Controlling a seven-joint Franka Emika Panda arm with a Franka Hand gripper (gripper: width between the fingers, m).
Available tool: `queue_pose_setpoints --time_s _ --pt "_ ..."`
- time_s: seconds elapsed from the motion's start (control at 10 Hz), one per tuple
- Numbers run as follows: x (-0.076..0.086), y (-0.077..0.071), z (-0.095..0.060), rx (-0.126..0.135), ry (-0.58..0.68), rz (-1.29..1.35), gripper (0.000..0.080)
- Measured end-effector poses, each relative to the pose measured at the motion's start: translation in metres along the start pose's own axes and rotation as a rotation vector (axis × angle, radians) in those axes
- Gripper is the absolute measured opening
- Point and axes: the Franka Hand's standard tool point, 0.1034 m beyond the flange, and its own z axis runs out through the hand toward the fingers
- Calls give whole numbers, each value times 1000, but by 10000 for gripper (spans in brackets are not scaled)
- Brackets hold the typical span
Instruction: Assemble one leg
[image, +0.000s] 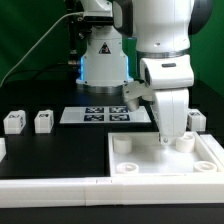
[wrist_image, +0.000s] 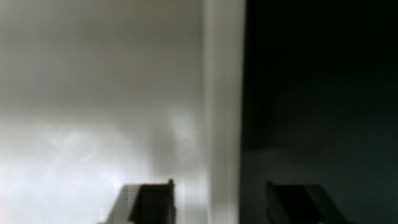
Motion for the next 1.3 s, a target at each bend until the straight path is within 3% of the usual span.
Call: queue_pose_setpoints --time_s 0.1,0.2,0.3,0.4,0.6,0.9,1.3 --pt "0 0 0 0 0 1 362" --pt "0 0 -1 -1 0 5 362" --pt "0 1 -2 -3 -1 9 560" --pt "-1 1 -4 -6 -1 16 621" --pt "-2 -4 -12 -13 -6 33 643" --pt "-3 -26 -28 -37 -13 145 649" --pt "-9 -41 -31 -41 -16 202 649"
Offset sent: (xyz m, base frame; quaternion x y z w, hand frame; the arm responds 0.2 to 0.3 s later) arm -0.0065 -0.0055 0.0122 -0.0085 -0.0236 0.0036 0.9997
